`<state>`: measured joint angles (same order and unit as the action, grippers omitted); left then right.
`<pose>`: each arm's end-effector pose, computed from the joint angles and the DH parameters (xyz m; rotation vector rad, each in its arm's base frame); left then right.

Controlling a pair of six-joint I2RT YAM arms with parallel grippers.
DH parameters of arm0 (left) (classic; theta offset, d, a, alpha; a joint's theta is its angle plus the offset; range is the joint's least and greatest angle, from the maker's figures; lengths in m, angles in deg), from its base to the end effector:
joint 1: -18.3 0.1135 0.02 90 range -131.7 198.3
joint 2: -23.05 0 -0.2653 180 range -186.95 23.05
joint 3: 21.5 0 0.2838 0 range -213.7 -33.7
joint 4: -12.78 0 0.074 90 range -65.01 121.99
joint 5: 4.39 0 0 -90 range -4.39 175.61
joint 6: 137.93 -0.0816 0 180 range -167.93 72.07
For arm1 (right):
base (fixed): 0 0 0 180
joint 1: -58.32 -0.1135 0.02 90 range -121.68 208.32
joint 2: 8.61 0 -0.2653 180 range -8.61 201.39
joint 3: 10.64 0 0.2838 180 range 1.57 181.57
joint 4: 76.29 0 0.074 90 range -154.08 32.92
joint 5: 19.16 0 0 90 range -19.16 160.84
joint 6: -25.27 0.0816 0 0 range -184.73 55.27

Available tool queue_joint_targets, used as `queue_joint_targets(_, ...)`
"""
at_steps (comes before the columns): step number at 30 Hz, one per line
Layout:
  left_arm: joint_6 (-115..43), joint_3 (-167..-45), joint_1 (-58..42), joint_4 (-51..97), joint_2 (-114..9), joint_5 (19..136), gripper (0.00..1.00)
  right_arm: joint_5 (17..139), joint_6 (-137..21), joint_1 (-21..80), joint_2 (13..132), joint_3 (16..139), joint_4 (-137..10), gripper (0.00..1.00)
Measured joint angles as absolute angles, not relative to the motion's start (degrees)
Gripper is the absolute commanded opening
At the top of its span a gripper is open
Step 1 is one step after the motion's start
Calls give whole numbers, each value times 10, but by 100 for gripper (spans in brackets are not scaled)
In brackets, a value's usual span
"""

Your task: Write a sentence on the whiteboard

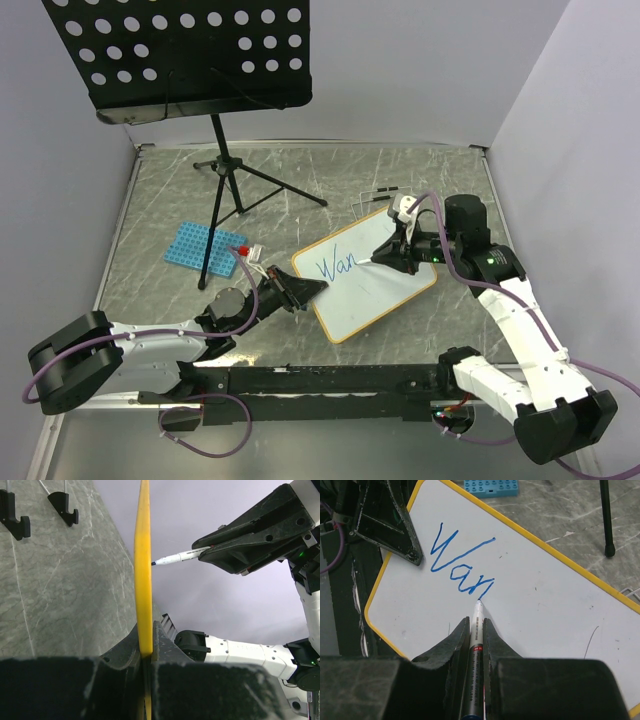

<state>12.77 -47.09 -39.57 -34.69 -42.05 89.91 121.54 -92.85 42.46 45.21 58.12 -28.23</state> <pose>0.1547 -0.2348 0.1951 -0.1122 1.6521 -1.6033 0.2164 0.1271 0.3321 -1.1935 1.6199 0.8053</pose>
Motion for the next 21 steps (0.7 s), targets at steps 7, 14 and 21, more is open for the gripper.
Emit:
queue_joint_targets(7,128,-471,-395,-347,-421,900,1,1217,-922,425,459,582,-286,0)
queue_joint_targets(14,128,-470,-393,-345,-421,900,1,1223,-907,425,478,591,-301,0)
queue_joint_targets(21,128,-470,-394,-347,-421,900,1,1214,-891,425,481,594,-321,0)
